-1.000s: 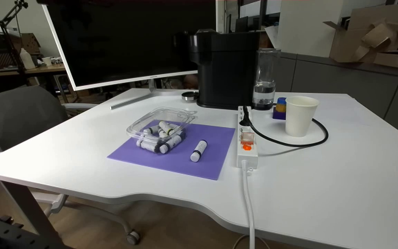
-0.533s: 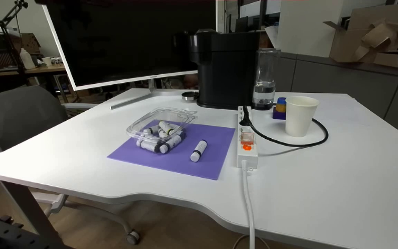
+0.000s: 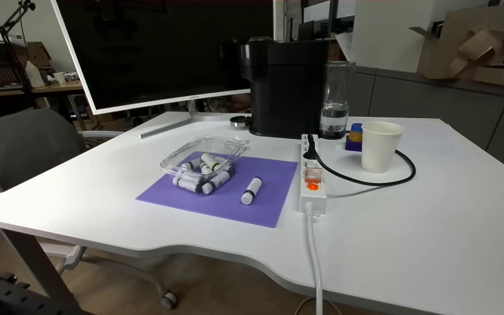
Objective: Open the lid
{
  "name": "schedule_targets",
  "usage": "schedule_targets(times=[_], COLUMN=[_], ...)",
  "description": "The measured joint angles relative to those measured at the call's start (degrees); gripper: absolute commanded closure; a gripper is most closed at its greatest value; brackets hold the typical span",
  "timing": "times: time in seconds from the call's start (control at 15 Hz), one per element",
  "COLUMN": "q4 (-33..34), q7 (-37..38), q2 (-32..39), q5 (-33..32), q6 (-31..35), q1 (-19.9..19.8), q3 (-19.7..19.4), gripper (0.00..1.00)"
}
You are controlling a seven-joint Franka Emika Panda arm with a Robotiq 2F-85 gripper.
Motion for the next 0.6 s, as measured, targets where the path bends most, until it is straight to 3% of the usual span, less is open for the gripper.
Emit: schedule_targets(times=[0.33,0.6], q4=[0.0,0.2], q7=[0.2,0.2], q2=[0.7,3.7], q5=[-0.2,-2.2], q6=[0.8,6.8], q1=[-0.7,-3.2], q3=[0.0,-0.9], gripper=[0.0,0.0])
